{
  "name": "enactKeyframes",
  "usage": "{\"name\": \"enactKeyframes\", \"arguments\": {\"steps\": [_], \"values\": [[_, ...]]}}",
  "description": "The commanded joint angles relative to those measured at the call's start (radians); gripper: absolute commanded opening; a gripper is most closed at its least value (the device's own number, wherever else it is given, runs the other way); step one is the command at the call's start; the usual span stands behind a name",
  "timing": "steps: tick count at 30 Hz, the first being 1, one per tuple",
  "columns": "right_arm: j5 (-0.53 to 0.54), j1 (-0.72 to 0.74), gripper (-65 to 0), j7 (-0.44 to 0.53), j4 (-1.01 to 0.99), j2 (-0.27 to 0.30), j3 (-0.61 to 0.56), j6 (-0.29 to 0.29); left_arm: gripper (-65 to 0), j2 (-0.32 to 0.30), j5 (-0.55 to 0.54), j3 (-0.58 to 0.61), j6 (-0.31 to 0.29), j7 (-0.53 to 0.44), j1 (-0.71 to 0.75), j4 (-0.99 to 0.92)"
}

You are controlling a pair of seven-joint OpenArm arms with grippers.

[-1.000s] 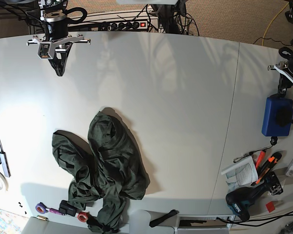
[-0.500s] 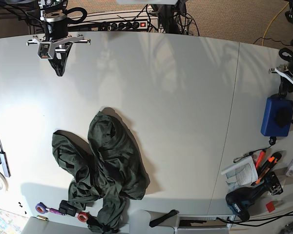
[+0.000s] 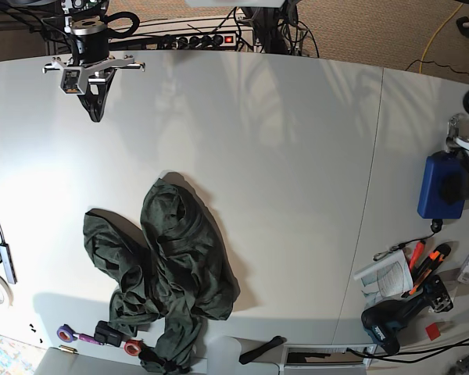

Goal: Layout the t-shirt on the table in an organized manner, then fold the t-shirt properly
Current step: 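Lift the left gripper away from the blue box and hover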

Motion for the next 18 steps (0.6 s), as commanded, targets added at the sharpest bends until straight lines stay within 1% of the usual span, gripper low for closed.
{"name": "enactKeyframes", "arguments": {"steps": [1, 4, 5, 7, 8, 10, 11, 13, 15, 16, 18], "values": [[-0.001, -0.008, -65.0, 0.039, 0.018, 0.007, 0.006, -0.004, -49.0, 0.005, -0.03, -0.006, -0.053, 0.003, -0.002, 0.019], [-0.001, -0.004, -65.0, 0.062, 0.018, 0.005, 0.006, -0.004, -49.1, 0.071, -0.1, -0.005, -0.276, 0.103, 0.001, 0.018], [-0.001, 0.004, -65.0, 0.062, 0.018, 0.005, 0.006, -0.004, -49.1, 0.092, -0.141, -0.005, -0.332, 0.145, 0.001, 0.018], [-0.001, 0.021, -65.0, 0.06, 0.018, 0.005, 0.006, -0.003, -49.1, 0.129, -0.233, -0.005, -0.393, 0.224, 0.006, 0.018], [-0.001, 0.032, -65.0, 0.057, 0.018, 0.005, 0.006, -0.003, -49.1, 0.145, -0.279, -0.003, -0.414, 0.253, 0.006, 0.018], [-0.001, 0.056, -65.0, 0.043, 0.018, 0.005, 0.006, -0.003, -49.1, 0.167, -0.344, 0.018, -0.459, 0.264, 0.005, 0.017], [-0.001, 0.068, -65.0, 0.033, 0.018, 0.005, 0.006, -0.003, -49.1, 0.174, -0.365, 0.039, -0.462, 0.264, 0.005, 0.017], [-0.001, 0.087, -65.0, 0.008, 0.018, 0.005, 0.006, -0.003, -49.1, 0.174, -0.366, 0.112, -0.462, 0.262, 0.002, 0.017], [-0.001, 0.104, -65.0, -0.002, 0.017, 0.005, 0.006, -0.003, -49.1, 0.172, -0.316, 0.212, -0.462, 0.246, -0.008, 0.011], [-0.001, 0.106, -65.0, -0.002, 0.017, 0.005, 0.006, -0.003, -49.1, 0.173, -0.26, 0.263, -0.462, 0.216, -0.02, 0.007], [-0.001, 0.109, -65.0, -0.002, 0.017, 0.005, 0.006, -0.003, -49.1, 0.173, -0.101, 0.356, -0.462, 0.121, -0.055, 0.006]]}}
